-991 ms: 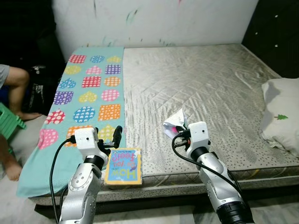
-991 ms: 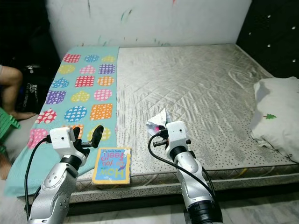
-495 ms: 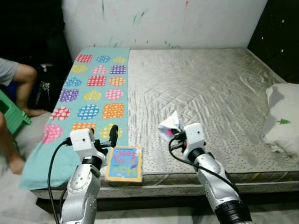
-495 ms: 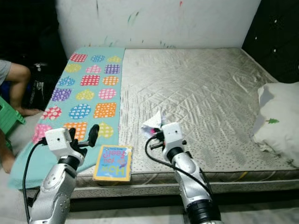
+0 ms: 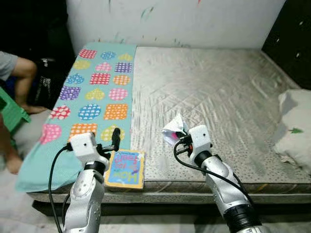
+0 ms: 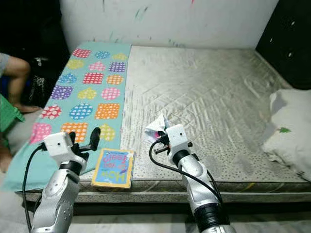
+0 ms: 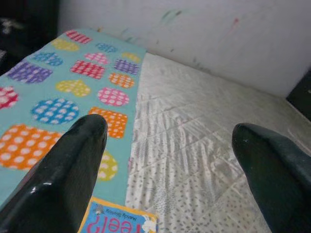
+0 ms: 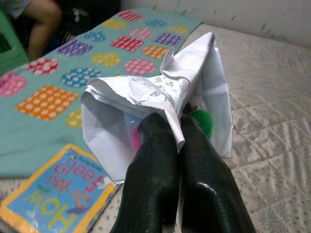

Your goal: Clean up the room

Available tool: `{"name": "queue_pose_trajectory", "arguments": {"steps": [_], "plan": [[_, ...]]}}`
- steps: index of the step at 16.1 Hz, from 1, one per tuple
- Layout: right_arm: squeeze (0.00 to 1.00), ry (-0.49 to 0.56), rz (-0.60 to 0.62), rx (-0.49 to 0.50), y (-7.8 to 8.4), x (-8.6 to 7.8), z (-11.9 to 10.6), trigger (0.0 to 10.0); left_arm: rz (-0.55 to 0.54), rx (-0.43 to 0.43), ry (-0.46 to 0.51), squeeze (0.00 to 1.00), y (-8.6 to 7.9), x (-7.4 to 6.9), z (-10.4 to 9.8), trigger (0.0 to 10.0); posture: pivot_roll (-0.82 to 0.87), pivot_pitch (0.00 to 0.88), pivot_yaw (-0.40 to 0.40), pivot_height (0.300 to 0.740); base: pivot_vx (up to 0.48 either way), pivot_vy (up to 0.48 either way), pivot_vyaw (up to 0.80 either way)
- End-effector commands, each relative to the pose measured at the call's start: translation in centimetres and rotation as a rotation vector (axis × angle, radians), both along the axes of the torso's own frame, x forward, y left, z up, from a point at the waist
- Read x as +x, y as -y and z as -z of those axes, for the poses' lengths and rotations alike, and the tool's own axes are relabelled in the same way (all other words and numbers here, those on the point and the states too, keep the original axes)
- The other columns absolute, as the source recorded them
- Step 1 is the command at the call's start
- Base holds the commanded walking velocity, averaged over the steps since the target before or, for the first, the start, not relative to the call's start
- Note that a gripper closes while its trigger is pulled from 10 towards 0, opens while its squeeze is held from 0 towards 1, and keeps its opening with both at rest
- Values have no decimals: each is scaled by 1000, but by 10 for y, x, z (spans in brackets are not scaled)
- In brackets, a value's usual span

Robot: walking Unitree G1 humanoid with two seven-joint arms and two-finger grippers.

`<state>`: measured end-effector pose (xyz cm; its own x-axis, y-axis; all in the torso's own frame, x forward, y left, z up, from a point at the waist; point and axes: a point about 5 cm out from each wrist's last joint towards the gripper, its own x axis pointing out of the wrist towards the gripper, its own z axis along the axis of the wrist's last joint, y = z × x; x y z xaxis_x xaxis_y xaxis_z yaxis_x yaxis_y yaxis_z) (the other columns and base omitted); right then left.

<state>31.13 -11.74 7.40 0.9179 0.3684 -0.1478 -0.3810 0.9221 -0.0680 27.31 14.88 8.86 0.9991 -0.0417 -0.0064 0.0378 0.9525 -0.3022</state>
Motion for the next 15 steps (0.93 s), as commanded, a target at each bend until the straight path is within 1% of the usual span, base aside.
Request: {"name": "queue_pose_trajectory", "arguments": {"steps": [1, 3, 6, 8, 9, 15], "plan": [[0, 5, 19, 10, 1, -2, 1, 10000, 36, 9, -2, 0, 3, 3, -1, 10000, -195, 0, 46, 740, 0, 0, 0], [0, 7, 46, 21, 2, -7, 5, 10000, 87, 20, 5, 0, 8, 8, -3, 10000, -216, 0, 79, 740, 0, 0, 0], [0, 3, 53, 25, 2, -11, 7, 10000, 97, 9, 14, 0, 8, 10, -6, 10000, -218, 0, 84, 740, 0, 0, 0], [0, 2, 53, 21, 3, -10, 8, 10000, 91, -1, 13, 0, 8, 10, -5, 10000, -218, 0, 84, 740, 0, 0, 0], [0, 2, 54, 16, 4, -8, 7, 10000, 88, -7, 14, 0, 8, 9, -5, 10000, -201, 0, 70, 740, 0, 0, 0], [0, 12, 49, 11, 3, -3, 3, 10000, 97, -11, 27, 0, 8, 5, -5, 10000, -191, 0, 63, 740, 0, 0, 0]]}}
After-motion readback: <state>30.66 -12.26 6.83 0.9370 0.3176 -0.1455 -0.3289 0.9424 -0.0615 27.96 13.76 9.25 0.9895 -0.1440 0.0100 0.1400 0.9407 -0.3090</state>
